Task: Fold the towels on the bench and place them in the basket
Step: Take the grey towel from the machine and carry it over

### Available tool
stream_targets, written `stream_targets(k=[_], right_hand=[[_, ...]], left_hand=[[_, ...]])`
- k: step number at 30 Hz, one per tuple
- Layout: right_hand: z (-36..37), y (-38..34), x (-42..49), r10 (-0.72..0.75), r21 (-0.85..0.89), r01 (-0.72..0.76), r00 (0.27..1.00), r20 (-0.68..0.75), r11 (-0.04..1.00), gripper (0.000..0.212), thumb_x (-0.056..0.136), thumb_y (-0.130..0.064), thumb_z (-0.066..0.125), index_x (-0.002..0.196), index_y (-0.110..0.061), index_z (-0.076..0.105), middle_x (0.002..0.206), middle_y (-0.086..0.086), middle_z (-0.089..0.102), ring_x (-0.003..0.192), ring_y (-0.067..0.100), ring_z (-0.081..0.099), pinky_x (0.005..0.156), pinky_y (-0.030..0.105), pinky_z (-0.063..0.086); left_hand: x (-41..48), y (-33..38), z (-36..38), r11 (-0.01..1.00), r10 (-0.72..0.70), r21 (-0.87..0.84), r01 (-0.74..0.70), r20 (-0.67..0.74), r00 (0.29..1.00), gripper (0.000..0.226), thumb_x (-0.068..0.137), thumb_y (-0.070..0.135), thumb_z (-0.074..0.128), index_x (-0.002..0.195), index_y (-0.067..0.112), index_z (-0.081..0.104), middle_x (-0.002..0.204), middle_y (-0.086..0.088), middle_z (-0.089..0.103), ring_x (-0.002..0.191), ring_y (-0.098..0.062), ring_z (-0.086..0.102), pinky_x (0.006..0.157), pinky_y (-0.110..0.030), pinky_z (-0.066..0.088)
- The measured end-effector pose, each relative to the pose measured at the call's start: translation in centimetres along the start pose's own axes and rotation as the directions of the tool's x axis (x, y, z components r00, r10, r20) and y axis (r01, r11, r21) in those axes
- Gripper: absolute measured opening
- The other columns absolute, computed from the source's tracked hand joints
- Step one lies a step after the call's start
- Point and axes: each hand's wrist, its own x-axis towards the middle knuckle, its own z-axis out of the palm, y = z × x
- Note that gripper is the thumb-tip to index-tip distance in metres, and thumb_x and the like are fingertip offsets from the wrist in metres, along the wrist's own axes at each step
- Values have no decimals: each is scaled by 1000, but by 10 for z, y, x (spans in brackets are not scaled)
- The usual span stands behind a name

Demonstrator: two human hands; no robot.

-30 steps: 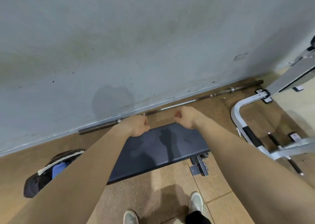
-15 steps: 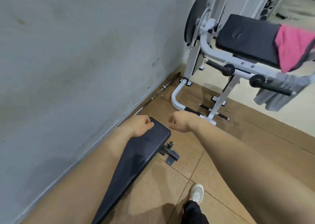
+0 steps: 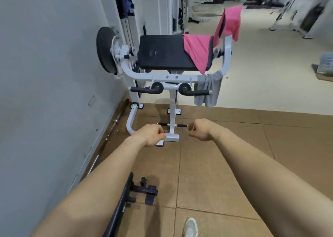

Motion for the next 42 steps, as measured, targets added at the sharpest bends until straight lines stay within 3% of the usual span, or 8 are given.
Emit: stream_targets(k=[4, 12, 21, 27, 31, 36, 39, 42], right_hand=[[-38, 71, 14, 78, 83, -75, 996, -32, 994, 31, 97, -38, 57, 115, -17, 70, 114, 8, 70, 104, 28, 63, 94, 39, 51], [-83, 174, 49, 187, 201, -167, 979, -82, 965, 39, 96, -38, 57, 129, -18, 63, 126, 8, 65, 115, 27, 60, 96, 34, 48], [-118, 242, 137, 237, 215, -220, 970, -52, 951, 44, 97, -36, 57, 137, -16, 58, 131, 8, 64, 120, 26, 59, 98, 32, 46], [-161, 282, 241, 256, 250, -238, 966, -42, 939, 55, 98, -34, 55, 148, -15, 41, 136, 9, 59, 120, 27, 57, 99, 35, 47], [-186, 302, 313, 242, 198, -238, 970, 2, 951, 58, 98, -31, 55, 150, -14, 36, 134, 12, 59, 117, 29, 58, 90, 32, 46], [-197, 321, 392, 224, 132, -224, 975, 14, 966, 59, 98, -32, 53, 150, -13, 32, 143, 15, 48, 119, 34, 56, 98, 43, 47], [-195, 333, 431, 212, 89, -216, 976, 49, 972, 53, 99, -32, 50, 147, -14, 35, 138, 15, 45, 110, 36, 58, 89, 42, 48], [-187, 349, 466, 166, -14, -166, 986, 8, 986, 52, 99, -33, 49, 146, -13, 39, 140, 16, 41, 118, 38, 48, 93, 41, 41]], left_hand=[[63, 57, -11, 997, 50, 53, -53, 45, 998, 34, 100, 45, 48, 124, 24, 60, 122, 1, 64, 105, -18, 59, 93, -37, 50], [163, 132, -32, 981, 130, 138, -137, 61, 990, 32, 100, 43, 50, 121, 23, 62, 120, 0, 65, 105, -19, 60, 93, -37, 50], [288, 159, -80, 970, 208, 123, -208, 12, 978, 30, 98, 41, 52, 122, 25, 61, 116, 1, 64, 101, -17, 59, 88, -35, 49], [406, 164, -114, 979, 201, 43, -199, -40, 979, 25, 98, 36, 54, 116, 21, 63, 118, 0, 65, 105, -19, 58, 90, -34, 47], [489, 162, -126, 986, 140, -82, -143, -33, 990, 22, 98, 40, 53, 114, 27, 59, 118, 3, 63, 104, -19, 58, 92, -36, 48], [574, 162, -118, 991, 117, -71, -117, 1, 993, 40, 96, 36, 51, 131, 18, 54, 131, -4, 57, 115, -25, 56, 99, -43, 48], [612, 164, -101, 995, 90, -44, -91, -24, 996, 51, 95, 34, 53, 142, 17, 45, 144, -6, 45, 131, -28, 42, 104, -42, 42], [642, 166, -85, 998, 61, 30, -58, -96, 994, 54, 93, 34, 53, 144, 19, 40, 146, -5, 40, 134, -30, 31, 104, -43, 38]])
